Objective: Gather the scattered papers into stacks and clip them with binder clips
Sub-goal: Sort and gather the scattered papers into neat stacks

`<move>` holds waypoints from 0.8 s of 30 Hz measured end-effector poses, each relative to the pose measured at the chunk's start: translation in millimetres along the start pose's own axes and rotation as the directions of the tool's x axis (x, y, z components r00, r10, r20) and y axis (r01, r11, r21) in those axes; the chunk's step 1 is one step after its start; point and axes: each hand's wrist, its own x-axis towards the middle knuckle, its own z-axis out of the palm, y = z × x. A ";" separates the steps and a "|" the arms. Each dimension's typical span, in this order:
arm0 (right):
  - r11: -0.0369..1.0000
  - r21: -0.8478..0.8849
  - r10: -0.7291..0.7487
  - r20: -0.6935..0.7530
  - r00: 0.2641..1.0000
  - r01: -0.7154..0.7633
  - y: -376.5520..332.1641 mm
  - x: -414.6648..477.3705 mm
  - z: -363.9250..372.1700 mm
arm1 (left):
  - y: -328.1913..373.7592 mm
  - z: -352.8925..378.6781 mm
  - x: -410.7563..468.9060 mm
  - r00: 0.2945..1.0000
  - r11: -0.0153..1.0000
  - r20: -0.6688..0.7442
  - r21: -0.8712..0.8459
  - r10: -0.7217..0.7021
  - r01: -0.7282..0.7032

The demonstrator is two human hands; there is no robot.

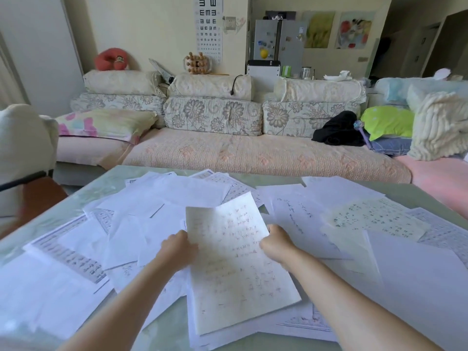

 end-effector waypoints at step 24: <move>0.933 0.356 -0.084 0.052 0.995 0.060 -11.7 -1.5 -7.4 | 2.3 -4.0 -1.5 0.997 0.826 -0.017 -0.561 -0.070 0.048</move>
